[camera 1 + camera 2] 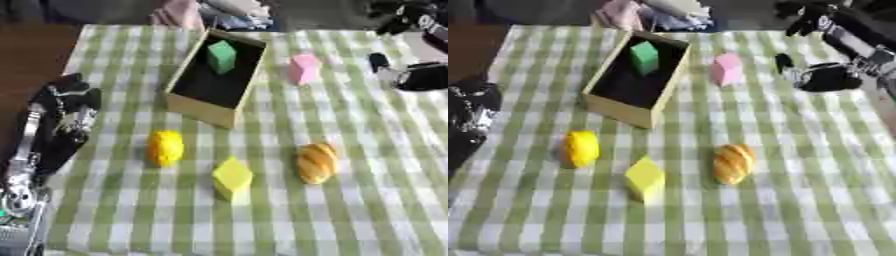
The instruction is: Pick up objects on the table and place them in the box.
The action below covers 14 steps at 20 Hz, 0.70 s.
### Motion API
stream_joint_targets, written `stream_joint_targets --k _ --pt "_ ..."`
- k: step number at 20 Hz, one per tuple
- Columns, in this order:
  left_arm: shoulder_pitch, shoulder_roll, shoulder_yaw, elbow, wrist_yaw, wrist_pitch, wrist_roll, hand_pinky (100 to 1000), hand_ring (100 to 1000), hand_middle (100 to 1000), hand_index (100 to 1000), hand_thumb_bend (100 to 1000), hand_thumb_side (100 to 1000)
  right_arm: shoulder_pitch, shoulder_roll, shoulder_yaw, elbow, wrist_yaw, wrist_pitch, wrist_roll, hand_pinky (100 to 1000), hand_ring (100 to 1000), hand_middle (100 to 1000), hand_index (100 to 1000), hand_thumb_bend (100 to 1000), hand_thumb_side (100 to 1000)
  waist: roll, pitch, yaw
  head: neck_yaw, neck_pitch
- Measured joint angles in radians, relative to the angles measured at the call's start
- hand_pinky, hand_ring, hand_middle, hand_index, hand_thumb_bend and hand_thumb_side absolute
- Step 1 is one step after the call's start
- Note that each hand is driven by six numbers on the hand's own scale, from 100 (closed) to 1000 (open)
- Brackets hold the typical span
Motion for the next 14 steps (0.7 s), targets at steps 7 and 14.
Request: stream_joint_targets --k 7,14 --pt "0.001 0.001 -0.001 0.003 0.000 0.001 -0.003 788 727 723 848 346 621 -0.133 0.000 0.053 0.221 0.111 -0.067 0.002 994 1000 1000 1000 100 209 -0.005 -0.002 0.007 -0.007 0.006" --pt "0.001 0.002 -0.006 0.005 0.000 0.000 -0.006 788 727 724 849 343 623 -0.206 0.032 0.058 0.411 0.255 -0.137 0.022 1000 1000 1000 1000 100 274 -0.005 -0.002 0.016 -0.014 0.006"
